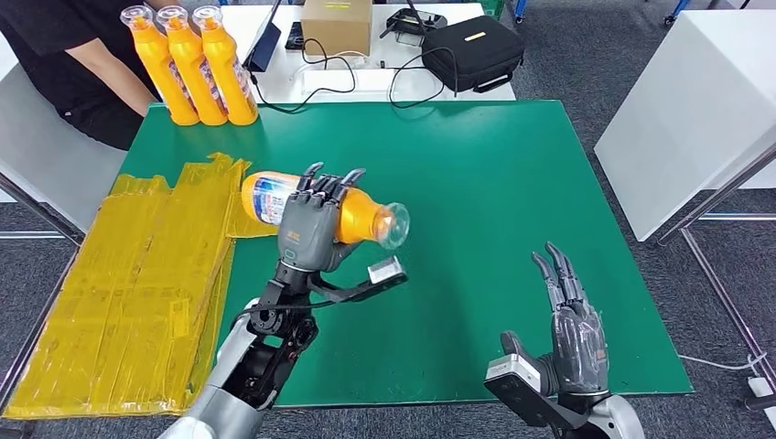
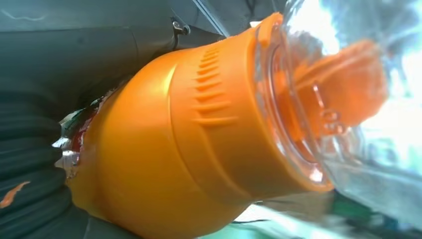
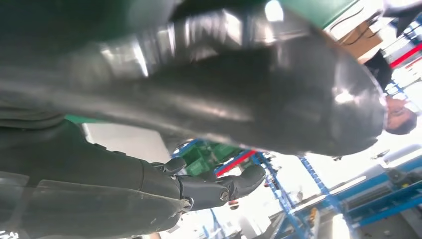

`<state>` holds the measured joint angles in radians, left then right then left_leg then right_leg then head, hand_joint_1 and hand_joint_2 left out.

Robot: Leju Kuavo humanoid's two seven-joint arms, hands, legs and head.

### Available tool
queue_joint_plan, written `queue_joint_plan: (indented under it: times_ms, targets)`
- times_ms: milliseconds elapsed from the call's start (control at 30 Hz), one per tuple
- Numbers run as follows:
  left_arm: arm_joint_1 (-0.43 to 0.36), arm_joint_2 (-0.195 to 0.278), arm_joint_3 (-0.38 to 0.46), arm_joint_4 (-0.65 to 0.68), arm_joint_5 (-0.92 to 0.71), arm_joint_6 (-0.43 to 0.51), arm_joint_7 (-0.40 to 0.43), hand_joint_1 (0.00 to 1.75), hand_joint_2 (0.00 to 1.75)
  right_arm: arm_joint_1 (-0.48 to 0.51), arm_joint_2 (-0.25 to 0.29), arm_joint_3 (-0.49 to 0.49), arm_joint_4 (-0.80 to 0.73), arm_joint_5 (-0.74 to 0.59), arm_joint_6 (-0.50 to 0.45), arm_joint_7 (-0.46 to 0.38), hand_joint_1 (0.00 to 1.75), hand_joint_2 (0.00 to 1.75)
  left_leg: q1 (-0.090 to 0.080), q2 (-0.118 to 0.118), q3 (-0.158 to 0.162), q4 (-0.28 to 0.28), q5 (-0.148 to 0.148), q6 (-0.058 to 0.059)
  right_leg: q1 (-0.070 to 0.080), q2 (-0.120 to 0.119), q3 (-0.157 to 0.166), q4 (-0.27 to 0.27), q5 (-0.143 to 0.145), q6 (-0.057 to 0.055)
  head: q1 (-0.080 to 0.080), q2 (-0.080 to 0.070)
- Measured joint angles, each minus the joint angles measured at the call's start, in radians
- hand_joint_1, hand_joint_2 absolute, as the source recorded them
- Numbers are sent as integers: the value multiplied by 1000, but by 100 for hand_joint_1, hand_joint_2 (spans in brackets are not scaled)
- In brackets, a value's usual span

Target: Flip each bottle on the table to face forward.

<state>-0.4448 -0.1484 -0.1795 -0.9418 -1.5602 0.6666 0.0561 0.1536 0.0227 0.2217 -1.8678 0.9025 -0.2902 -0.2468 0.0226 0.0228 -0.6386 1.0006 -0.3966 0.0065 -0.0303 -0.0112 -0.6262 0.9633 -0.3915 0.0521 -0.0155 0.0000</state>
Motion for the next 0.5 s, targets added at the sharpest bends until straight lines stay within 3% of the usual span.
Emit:
queue_joint_plan:
  times_ms: [133,233,500]
  targets:
    - [1,73,116,34,-1,1,-56,175,175,-99,7,61,76,-11,-2,19,0,0,1,0,0,0,2,-1,1,0,-1,1,0,0,0,0]
    - [5,115,178,47,-5,1,-40,175,175,-165,26,95,125,-11,8,36,0,0,1,-1,0,0,2,-1,1,0,-1,1,0,0,0,0]
    - [6,177,198,96,-9,1,77,175,175,-268,63,139,185,-8,35,61,0,0,1,-4,-1,1,3,-1,0,-3,-1,1,0,0,1,0]
